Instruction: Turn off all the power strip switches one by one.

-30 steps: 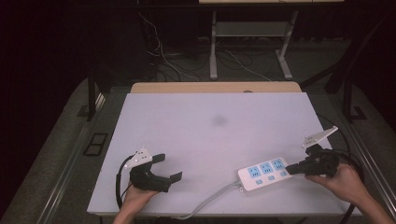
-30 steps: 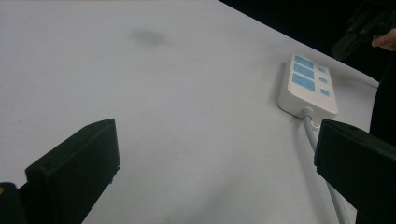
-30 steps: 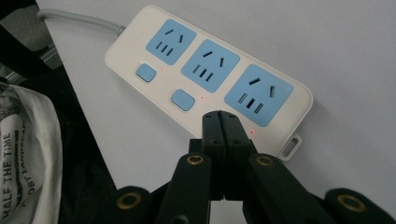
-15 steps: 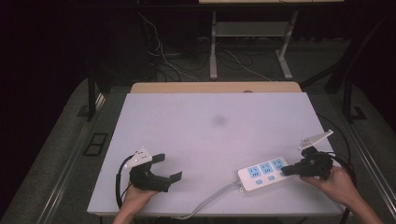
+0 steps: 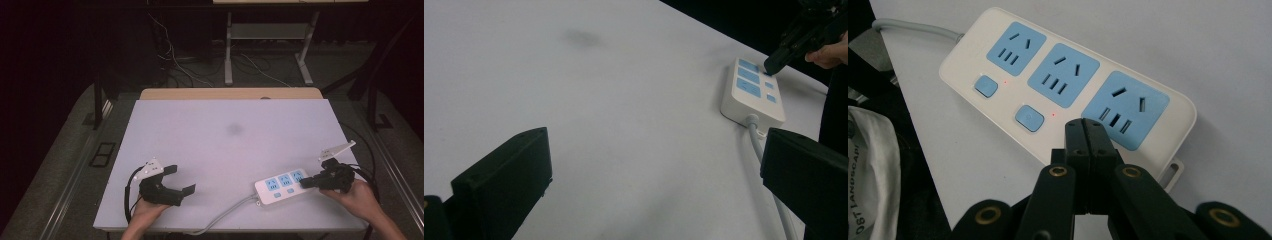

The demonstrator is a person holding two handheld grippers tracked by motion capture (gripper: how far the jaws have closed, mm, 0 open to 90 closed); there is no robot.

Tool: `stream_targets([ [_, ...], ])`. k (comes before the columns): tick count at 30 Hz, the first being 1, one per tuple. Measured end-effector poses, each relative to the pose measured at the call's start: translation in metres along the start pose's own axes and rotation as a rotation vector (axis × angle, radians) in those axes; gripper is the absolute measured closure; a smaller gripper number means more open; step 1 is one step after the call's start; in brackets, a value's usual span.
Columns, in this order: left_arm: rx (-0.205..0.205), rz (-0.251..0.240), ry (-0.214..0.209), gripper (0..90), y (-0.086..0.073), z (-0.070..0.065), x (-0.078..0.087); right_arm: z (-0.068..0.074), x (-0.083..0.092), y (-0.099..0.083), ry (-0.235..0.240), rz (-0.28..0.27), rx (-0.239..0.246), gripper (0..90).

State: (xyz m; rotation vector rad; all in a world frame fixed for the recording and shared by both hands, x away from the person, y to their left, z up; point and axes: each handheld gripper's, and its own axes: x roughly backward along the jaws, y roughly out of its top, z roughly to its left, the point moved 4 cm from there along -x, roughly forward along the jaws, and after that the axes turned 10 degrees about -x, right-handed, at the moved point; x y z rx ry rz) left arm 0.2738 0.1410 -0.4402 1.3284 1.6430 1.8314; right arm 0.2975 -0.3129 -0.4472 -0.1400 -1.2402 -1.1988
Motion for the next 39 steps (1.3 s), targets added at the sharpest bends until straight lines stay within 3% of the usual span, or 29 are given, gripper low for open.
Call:
stream_targets([
  [10,-0.001,0.0,-0.002,0.0,-0.0001,0.0001,0.0001,0.0059,-0.0044,-0.0009,-0.025,-0.009,0.039,90.0],
  [31,0.001,0.001,0.002,0.0,-0.0004,0.0013,0.0008,0.0026,-0.0036,-0.0006,0.013,-0.008,-0.012,90.0],
  [39,0.001,0.004,0.001,0.0,-0.0008,0.0015,0.0001,-0.0007,0.0043,-0.0031,0.024,-0.028,-0.036,90.0],
])
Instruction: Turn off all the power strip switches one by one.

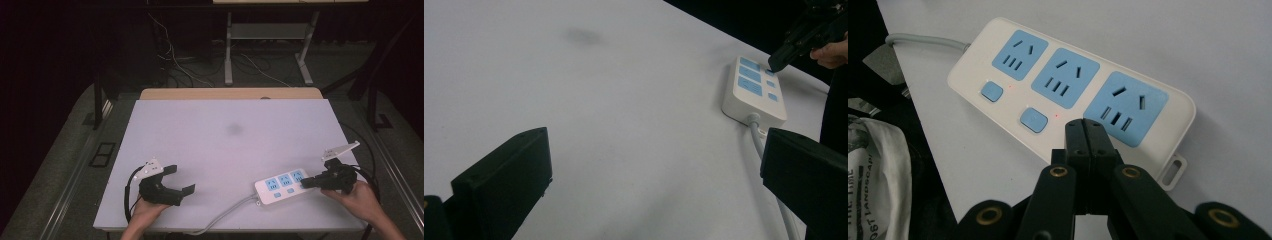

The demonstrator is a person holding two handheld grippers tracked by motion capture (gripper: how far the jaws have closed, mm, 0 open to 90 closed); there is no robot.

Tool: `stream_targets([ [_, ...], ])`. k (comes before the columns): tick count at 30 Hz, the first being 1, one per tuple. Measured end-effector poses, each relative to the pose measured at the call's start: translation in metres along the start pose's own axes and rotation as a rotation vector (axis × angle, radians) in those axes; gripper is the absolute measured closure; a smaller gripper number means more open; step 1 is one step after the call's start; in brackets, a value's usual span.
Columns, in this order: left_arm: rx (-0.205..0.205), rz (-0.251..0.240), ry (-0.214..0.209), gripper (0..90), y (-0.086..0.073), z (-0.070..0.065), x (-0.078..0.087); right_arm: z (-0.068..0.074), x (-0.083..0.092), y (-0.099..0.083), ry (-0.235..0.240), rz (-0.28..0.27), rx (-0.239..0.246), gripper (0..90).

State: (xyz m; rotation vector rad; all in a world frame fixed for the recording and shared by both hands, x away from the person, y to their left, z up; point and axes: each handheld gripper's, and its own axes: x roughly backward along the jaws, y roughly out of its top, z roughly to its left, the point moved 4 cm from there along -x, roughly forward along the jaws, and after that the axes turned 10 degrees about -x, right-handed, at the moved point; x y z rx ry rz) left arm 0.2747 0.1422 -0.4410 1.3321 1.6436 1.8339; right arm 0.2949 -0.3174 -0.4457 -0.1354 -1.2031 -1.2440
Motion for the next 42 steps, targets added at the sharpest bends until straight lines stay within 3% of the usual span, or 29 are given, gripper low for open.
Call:
stream_targets([
  [12,0.001,0.001,0.002,0.0,0.0,0.0,0.0,0.007,0.014,0.003,-0.012,-0.026,0.026,90.0],
  [30,-0.001,-0.001,0.003,0.0,0.0,0.001,0.001,0.037,0.03,0.032,-0.012,-0.024,0.106,90.0],
  [42,-0.002,-0.003,0.003,0.0,0.0,0.001,0.001,0.045,0.015,0.04,0.005,0.014,0.128,90.0],
])
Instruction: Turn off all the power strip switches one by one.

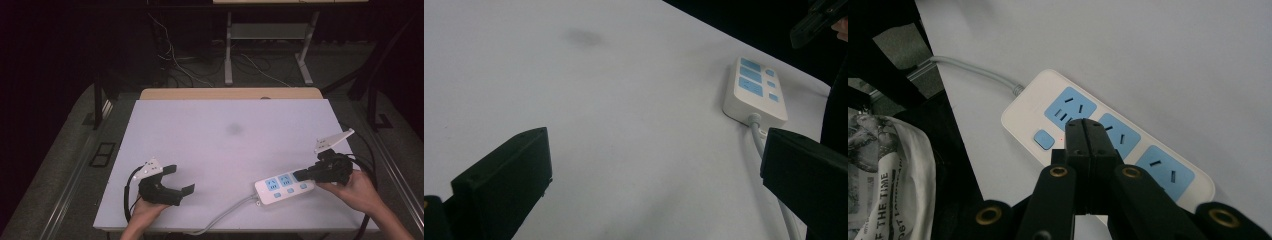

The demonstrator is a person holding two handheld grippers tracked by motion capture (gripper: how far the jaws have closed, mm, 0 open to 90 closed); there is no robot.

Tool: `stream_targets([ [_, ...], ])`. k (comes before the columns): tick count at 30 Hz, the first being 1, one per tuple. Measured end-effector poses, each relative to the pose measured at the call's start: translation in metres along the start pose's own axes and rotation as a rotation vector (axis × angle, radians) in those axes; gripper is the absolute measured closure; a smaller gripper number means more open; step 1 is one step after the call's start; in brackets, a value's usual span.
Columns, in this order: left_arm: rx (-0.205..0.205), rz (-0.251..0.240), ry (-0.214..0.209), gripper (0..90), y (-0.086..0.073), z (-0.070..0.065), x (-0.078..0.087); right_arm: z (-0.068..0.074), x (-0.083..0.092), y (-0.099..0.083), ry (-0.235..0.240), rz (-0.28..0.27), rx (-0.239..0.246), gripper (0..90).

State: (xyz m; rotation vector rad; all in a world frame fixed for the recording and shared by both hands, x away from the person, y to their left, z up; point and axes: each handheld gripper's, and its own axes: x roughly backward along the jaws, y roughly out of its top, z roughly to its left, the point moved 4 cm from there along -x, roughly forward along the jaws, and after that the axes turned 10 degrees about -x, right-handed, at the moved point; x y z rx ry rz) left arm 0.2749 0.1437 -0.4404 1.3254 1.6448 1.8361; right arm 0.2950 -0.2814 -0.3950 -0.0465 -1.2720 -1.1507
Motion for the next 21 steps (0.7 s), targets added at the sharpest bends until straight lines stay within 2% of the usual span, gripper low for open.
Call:
stream_targets([
  [21,0.001,-0.001,0.0,0.0,0.0,0.0,0.001,-0.007,-0.02,-0.007,0.019,0.035,-0.018,90.0],
])
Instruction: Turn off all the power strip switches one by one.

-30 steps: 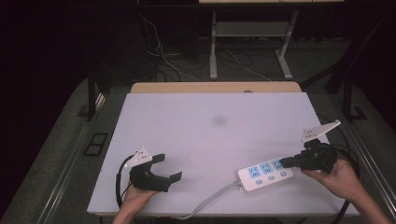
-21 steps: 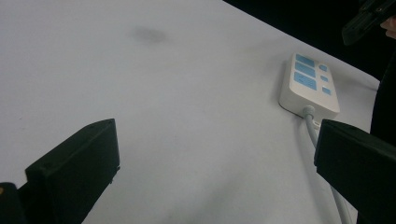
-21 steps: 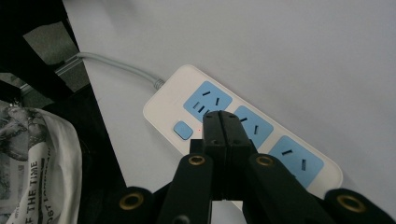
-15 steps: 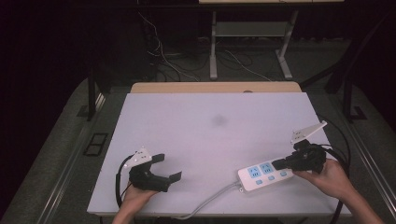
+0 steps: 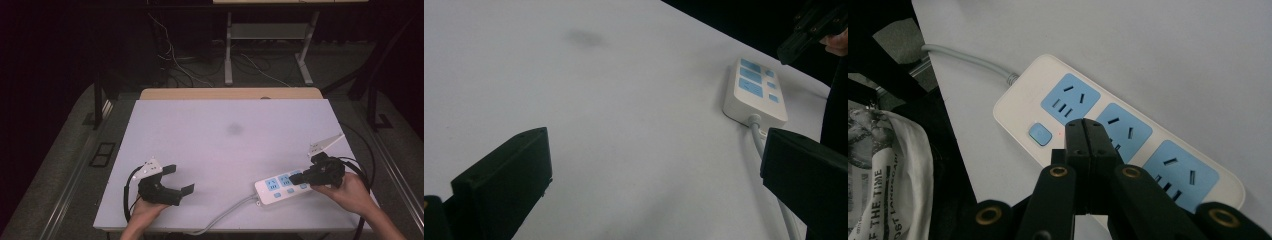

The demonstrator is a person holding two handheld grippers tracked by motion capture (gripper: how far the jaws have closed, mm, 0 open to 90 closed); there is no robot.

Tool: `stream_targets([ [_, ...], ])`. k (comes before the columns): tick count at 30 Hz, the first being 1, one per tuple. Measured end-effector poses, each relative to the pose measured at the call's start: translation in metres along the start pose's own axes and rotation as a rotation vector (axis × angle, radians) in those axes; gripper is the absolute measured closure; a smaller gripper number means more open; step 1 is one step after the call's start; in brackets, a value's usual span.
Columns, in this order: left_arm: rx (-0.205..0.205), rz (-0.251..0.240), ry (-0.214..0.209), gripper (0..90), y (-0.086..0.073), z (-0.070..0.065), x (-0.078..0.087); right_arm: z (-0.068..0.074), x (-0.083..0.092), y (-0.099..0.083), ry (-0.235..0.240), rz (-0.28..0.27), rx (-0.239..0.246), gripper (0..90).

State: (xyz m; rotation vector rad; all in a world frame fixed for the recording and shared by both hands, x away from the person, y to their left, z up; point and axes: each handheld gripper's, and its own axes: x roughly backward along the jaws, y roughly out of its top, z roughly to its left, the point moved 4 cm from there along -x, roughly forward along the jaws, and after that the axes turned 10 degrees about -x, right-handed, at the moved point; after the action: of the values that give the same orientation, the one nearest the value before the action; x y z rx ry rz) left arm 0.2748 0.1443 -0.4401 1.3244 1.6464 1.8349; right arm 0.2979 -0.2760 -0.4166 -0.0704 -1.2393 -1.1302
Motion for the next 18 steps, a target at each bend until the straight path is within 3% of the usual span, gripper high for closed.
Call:
stream_targets([
  [18,0.003,0.002,0.001,0.0,0.0,0.0,0.0,-0.005,-0.018,-0.012,0.012,0.05,-0.013,90.0],
])
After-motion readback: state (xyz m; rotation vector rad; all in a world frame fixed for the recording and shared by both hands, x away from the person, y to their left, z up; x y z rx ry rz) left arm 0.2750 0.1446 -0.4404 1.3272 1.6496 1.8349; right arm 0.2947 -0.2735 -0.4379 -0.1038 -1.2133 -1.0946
